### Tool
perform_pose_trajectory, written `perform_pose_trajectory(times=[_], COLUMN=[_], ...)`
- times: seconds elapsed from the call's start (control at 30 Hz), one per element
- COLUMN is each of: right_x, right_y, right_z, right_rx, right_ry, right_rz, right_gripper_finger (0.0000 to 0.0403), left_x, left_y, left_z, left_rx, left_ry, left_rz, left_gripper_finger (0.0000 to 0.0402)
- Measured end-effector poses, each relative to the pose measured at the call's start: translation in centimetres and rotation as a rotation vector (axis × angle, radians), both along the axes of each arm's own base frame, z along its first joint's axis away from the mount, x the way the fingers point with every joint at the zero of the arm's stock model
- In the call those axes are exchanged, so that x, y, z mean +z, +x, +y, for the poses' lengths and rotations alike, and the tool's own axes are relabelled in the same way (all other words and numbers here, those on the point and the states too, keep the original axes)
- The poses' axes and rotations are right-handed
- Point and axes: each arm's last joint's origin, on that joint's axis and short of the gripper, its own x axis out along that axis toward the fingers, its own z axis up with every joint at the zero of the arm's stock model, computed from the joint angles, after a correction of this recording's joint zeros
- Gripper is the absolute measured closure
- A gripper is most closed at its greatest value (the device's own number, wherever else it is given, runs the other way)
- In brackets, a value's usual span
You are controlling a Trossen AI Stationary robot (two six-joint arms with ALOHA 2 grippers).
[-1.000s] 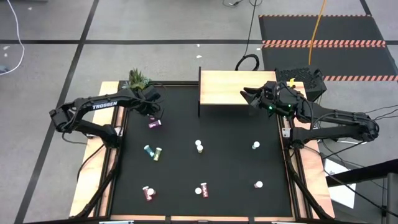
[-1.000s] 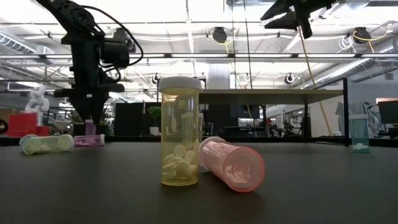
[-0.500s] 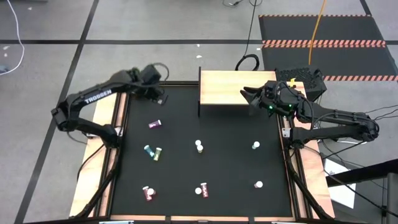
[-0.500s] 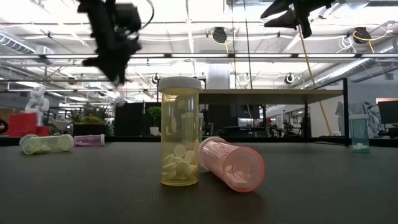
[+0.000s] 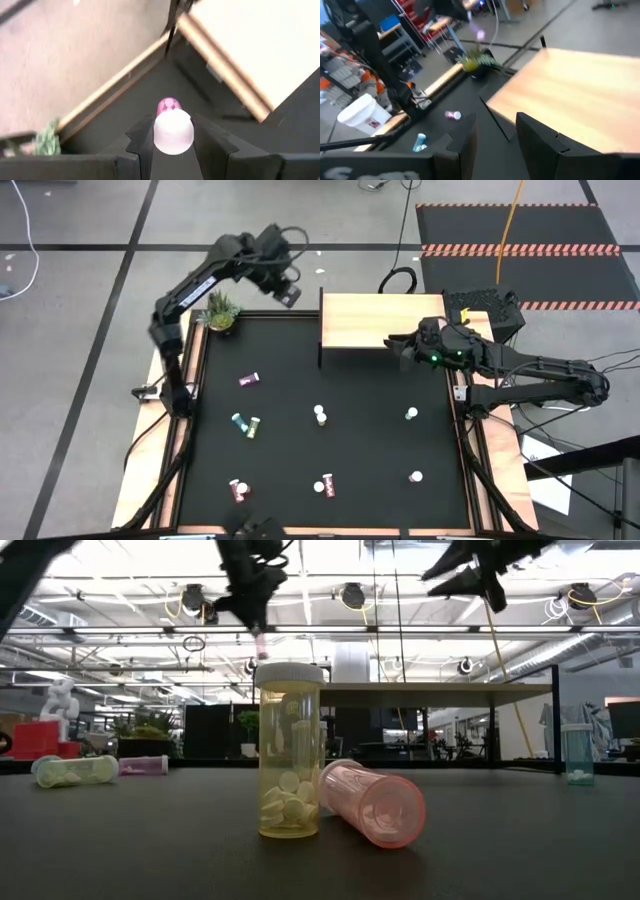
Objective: Pick and place medicine bottles onto shelf by color
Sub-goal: Put the top left violet pill bottle on the shelf
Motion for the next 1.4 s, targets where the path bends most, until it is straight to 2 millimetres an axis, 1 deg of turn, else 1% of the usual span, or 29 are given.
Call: perform_pose_trajectory(times=[0.03, 0.1, 0.23, 0.33, 0.43, 0.5, 0.57, 0.67, 0.8, 0.9, 0.97, 1.03, 1.13, 1.3, 1.4], right_x=[-0.1, -0.3, -0.4, -0.4, -0.4, -0.4, -0.1, 1.2, 3.2, 4.3, 4.3, 3.7, 3.1, 2.3, 2.1], right_y=[0.0, 0.0, 0.0, 0.0, 0.4, 1.2, 2.6, 5.2, 8.5, 10.2, 10.9, 11.3, 11.7, 12.3, 12.4], right_z=[0.0, 0.0, -0.1, -0.2, -0.6, -1.1, -1.8, -2.7, -3.7, -4.2, -4.4, -4.4, -4.4, -4.5, -4.4], right_rx=[-0.004, -0.013, -0.046, -0.073, -0.084, -0.047, 0.024, 0.128, 0.208, 0.233, 0.248, 0.29, 0.34, 0.38, 0.396], right_ry=[0.013, 0.036, 0.056, 0.034, -0.042, -0.105, -0.148, -0.224, -0.367, -0.443, -0.467, -0.459, -0.437, -0.415, -0.405], right_rz=[0.001, -0.001, -0.011, -0.004, 0.025, 0.041, 0.063, 0.112, 0.21, 0.232, 0.252, 0.275, 0.295, 0.311, 0.31], right_gripper_finger=[0.027, 0.027, 0.027, 0.027, 0.027, 0.027, 0.0269, 0.0259, 0.0235, 0.0211, 0.0198, 0.0189, 0.0186, 0.0191, 0.0192], left_x=[0.5, 0.6, 0.1, -0.8, -1.3, -1.3, -1.3, -1.3, -1.1, -1.0, -0.8, -0.6, -0.4, -0.1, 0.2], left_y=[0.5, 1.7, 3.2, 4.2, 5.0, 5.4, 6.0, 6.8, 7.7, 8.3, 8.5, 8.7, 8.9, 9.0, 8.8], left_z=[0.2, 0.5, 0.6, 0.6, 0.1, -0.6, -1.4, -2.8, -5.0, -6.7, -7.6, -8.5, -9.4, -10.1, -10.2], left_rx=[-0.007, -0.026, -0.066, -0.08, -0.11, -0.167, -0.246, -0.375, -0.547, -0.659, -0.71, -0.752, -0.789, -0.805, -0.794], left_ry=[0.019, 0.063, 0.072, 0.065, 0.057, 0.05, 0.053, 0.088, 0.121, 0.162, 0.178, 0.194, 0.205, 0.219, 0.214], left_rz=[-0.022, -0.091, -0.177, -0.167, -0.158, -0.163, -0.164, -0.145, -0.137, -0.123, -0.116, -0.118, -0.119, -0.137, -0.144], left_gripper_finger=[0.0285, 0.0285, 0.0285, 0.0285, 0.0286, 0.0286, 0.0286, 0.0286, 0.0285, 0.0283, 0.0282, 0.0282, 0.0281, 0.028, 0.028])
